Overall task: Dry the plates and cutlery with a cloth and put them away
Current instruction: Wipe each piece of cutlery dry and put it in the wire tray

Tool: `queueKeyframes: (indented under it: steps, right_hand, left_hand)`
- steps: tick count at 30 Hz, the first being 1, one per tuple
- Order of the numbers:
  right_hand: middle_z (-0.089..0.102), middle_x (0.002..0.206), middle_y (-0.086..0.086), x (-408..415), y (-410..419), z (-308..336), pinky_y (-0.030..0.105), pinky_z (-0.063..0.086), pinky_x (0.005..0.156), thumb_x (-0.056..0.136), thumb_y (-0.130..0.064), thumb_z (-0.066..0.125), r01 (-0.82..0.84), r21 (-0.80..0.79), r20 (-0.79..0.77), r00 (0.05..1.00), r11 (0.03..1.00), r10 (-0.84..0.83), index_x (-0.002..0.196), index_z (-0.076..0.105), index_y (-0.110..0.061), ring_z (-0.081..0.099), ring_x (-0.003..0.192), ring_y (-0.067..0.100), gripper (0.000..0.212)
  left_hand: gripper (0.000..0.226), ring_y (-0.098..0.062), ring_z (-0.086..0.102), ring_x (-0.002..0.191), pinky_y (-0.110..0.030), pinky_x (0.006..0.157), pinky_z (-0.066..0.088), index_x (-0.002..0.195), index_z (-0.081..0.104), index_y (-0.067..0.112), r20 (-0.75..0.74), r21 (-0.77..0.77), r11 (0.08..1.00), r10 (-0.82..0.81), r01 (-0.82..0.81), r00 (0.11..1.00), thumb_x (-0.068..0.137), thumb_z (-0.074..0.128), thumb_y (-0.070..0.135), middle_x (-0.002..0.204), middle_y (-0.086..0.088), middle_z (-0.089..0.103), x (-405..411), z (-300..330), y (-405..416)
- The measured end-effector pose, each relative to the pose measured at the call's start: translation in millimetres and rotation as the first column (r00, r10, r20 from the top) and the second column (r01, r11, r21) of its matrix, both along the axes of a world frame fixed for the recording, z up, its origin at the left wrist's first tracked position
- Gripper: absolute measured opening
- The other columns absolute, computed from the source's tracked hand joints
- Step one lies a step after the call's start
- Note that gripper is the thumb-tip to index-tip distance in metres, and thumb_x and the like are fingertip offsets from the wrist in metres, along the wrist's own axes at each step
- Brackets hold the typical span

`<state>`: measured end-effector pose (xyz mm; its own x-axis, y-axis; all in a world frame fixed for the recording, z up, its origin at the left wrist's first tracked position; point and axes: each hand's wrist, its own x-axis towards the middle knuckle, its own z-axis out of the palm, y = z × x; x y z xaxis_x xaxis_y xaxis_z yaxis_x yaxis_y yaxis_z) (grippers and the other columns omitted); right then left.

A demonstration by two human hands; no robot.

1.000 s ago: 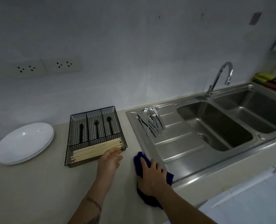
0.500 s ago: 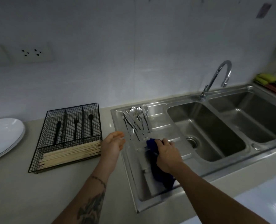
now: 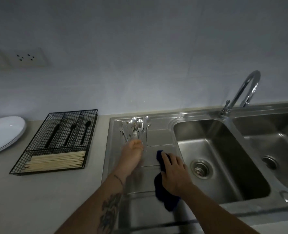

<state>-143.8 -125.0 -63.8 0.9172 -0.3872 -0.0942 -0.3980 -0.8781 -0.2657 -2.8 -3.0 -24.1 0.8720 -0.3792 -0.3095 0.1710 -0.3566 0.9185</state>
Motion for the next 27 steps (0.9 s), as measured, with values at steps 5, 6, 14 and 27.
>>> queueKeyframes:
  steps: [5, 6, 14, 27]
  right_hand:
    - [0.026, 0.148, -0.003, 0.1, -13.0, -12.3, 0.042, 0.030, 0.109, 0.083, -0.035, 0.041, -0.007, 0.058, 0.020, 1.000, 0.998, 0.005, 0.150, 0.008, -0.026, 0.029, 0.132, 0.023, 0.075]
    - [0.029, 0.146, -0.004, 0.8, -14.7, -14.8, 0.041, 0.030, 0.108, 0.082, -0.035, 0.040, 0.000, 0.049, 0.035, 0.999, 0.999, -0.002, 0.149, 0.010, -0.026, 0.031, 0.131, 0.022, 0.075]
    - [0.036, 0.140, 0.000, 4.8, -17.7, -25.7, 0.044, 0.035, 0.103, 0.079, -0.036, 0.041, 0.093, 0.040, 0.091, 0.991, 0.995, -0.096, 0.148, 0.017, -0.030, 0.035, 0.125, 0.023, 0.073]
    - [0.034, 0.144, -0.006, 2.0, -19.3, -19.1, 0.036, 0.034, 0.104, 0.081, -0.031, 0.038, 0.049, 0.160, 0.151, 0.986, 0.986, -0.073, 0.149, 0.021, -0.035, 0.034, 0.123, 0.021, 0.070]
  left_hand:
    - [0.020, -0.014, 0.062, 0.078, -0.025, 0.065, 0.047, 0.100, 0.063, 0.025, 0.124, 0.104, 0.994, -0.051, 0.038, 0.991, 0.091, 0.050, 0.011, 0.095, -0.003, 0.068, 20.0, -15.3, -44.8]
    - [0.024, -0.012, 0.061, 0.078, -0.023, 0.062, 0.047, 0.106, 0.063, 0.021, 0.132, 0.132, 0.990, -0.066, 0.049, 0.989, 0.090, 0.049, 0.009, 0.099, -0.007, 0.068, 25.6, -23.2, -51.8]
    - [0.032, -0.019, 0.060, 0.083, -0.028, 0.059, 0.046, 0.106, 0.057, 0.020, 0.366, 0.389, 0.921, -0.140, -0.015, 0.920, 0.079, 0.051, 0.003, 0.093, 0.002, 0.061, 44.5, -47.6, -87.7]
    - [0.036, -0.030, 0.058, 0.108, -0.040, 0.087, 0.051, 0.129, 0.048, 0.009, 0.502, 0.643, 0.759, -0.316, -0.103, 0.805, 0.094, 0.046, 0.008, 0.118, -0.013, 0.060, 56.5, -49.9, -115.1]
